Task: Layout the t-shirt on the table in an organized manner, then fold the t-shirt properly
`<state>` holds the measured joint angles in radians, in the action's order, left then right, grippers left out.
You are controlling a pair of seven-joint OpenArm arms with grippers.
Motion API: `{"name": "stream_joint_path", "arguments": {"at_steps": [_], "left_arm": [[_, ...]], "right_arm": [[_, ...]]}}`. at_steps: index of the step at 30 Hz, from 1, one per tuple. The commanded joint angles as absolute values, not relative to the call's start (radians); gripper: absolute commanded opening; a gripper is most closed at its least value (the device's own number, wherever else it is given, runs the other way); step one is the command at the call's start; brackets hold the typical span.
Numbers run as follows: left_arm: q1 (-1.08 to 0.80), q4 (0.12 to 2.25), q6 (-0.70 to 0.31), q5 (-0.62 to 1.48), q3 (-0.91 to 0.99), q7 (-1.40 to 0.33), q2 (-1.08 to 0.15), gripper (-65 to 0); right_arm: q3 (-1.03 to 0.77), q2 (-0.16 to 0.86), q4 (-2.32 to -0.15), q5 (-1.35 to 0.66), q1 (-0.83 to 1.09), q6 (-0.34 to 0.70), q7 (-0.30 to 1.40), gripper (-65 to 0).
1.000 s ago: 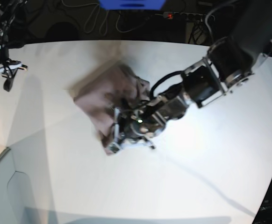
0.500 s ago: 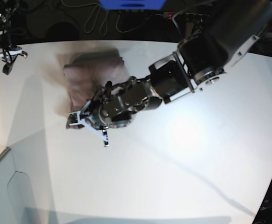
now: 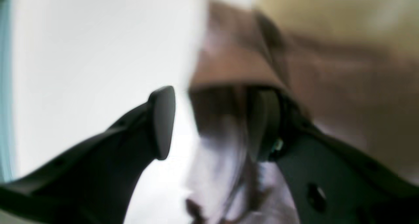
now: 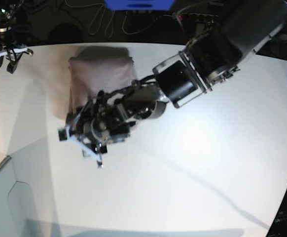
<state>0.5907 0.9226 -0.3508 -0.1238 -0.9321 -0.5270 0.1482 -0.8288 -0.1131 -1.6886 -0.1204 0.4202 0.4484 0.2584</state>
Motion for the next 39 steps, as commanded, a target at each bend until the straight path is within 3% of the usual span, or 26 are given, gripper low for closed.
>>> {"name": "stream_joint_path", "arguments": {"at_steps": [1,10,14,22,29,31,35,39], "left_arm": [[0.621,0.963,-0.340,-0.130,-0.901,-0.530,0.156,-31.3],[0.544,1.181,-0.340,-0.128,-0.745,-0.602,0.048,-31.3],[0.446,1.353,-0.332,-0.125,-0.588,-0.677,-0.025,-31.3],[0.088,1.751,-0.338,-0.122,-0.079,-0.880,-0.065,-31.6],[-0.213,1.937,-0.338,-0.122,0.148,-0.964,-0.056,-31.7],[-0.286,1.952,-0.338,-0.122,0.176,-0.964,-0.056,-31.7],[-0.415,1.946,-0.338,-0.122,0.223,-0.964,-0.054,-32.4],[-0.515,1.933,-0.338,-0.122,0.226,-0.964,-0.044,-44.7]], "right_arm": [[-0.834,-0.105,-1.709,-0.128,0.444,0.452,0.234,-34.6],[-0.835,-0.131,-1.702,-0.128,0.521,0.452,0.234,-34.4],[-0.839,-0.151,-1.701,-0.128,0.549,0.452,0.243,-34.7],[-0.834,-0.157,-1.664,-0.128,0.644,0.452,0.245,-34.9],[-0.777,-0.157,-1.664,-0.130,0.769,0.455,0.243,-34.9],[-0.748,-0.157,-1.664,-0.130,0.808,0.492,0.243,-34.9],[-0.697,-0.157,-1.650,-0.130,0.855,0.661,0.245,-34.9],[-0.680,-0.151,-1.604,-0.128,0.848,0.698,0.245,-34.9]]}}
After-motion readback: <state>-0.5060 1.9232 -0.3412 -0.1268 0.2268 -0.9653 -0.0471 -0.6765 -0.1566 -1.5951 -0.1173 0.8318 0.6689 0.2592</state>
